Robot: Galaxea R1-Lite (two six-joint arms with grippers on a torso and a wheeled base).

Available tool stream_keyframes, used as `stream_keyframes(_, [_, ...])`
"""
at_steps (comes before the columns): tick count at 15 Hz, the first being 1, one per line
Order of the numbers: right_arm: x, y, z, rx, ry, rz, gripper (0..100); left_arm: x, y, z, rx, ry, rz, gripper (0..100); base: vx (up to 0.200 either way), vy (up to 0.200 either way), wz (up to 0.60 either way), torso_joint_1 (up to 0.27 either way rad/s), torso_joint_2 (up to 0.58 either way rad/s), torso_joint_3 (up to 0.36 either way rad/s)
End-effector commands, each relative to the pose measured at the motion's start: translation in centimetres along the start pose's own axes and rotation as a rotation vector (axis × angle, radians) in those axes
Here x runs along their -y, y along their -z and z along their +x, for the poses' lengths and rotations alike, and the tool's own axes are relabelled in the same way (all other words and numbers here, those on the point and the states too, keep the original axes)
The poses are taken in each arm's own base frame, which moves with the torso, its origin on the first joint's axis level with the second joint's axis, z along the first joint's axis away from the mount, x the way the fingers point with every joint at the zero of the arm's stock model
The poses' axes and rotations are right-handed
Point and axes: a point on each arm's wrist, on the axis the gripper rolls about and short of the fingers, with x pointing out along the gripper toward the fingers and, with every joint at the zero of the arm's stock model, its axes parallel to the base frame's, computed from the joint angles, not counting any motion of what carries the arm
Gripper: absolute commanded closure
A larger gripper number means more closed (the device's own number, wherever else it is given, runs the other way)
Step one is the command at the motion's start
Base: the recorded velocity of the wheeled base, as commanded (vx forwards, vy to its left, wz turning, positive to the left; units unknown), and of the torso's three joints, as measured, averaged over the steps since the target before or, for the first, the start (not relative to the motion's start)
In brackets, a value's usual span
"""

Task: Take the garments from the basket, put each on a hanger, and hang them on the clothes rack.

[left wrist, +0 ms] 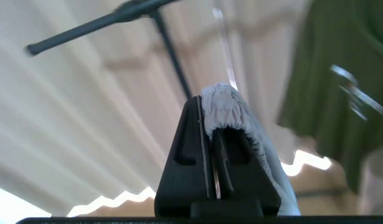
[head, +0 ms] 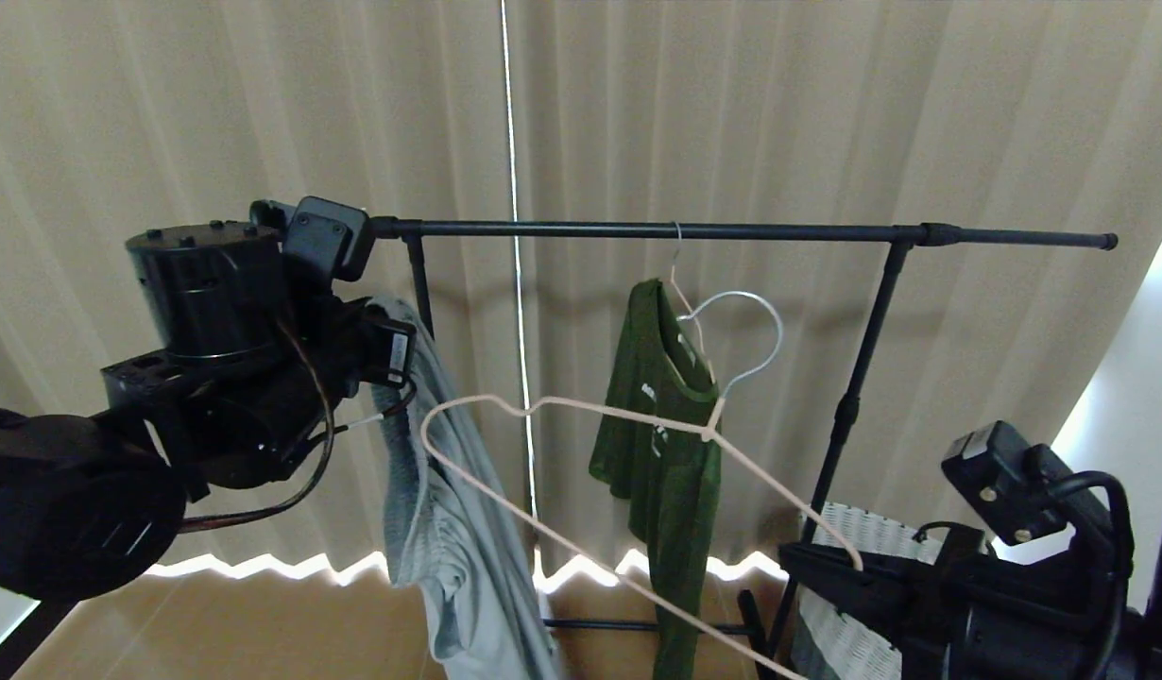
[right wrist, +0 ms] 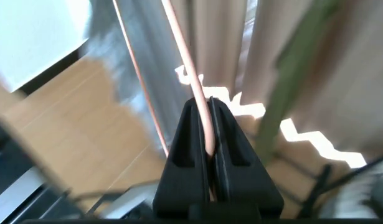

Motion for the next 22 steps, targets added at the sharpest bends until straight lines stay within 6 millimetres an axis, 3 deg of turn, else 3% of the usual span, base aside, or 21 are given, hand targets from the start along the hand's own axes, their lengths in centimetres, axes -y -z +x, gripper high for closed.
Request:
stream_keyframes(1, [-0.8,0.3,1.5,-0.05,-0.028,-0.016,100,0.9,0.8,1.2,-0.029,0.007,0.004,100,0.0,0.0,0.0,0.0,0.0,0.0])
stream_keyframes(9, [-0.5,-0.6,7.2,-0.092,0.093,-0.011,100,0.8,1.5,1.0,-0.082,-0.005,0.01,100,0.0,0.0,0.0,0.0,0.0,0.0])
stream_keyframes(15, [-0.7,-2.1,9.6,-0.051,0.134,0.047,100,1.0,2.0,1.2,-0.102,-0.002,0.019,100,0.0,0.0,0.0,0.0,0.0,0.0])
stream_keyframes(22, [-3.5,-0.2,10.2,-0.089,0.119,0.01,100,0.0,2.1,1.9,-0.11,-0.045,0.011,100,0.0,0.0,0.0,0.0,0.0,0.0])
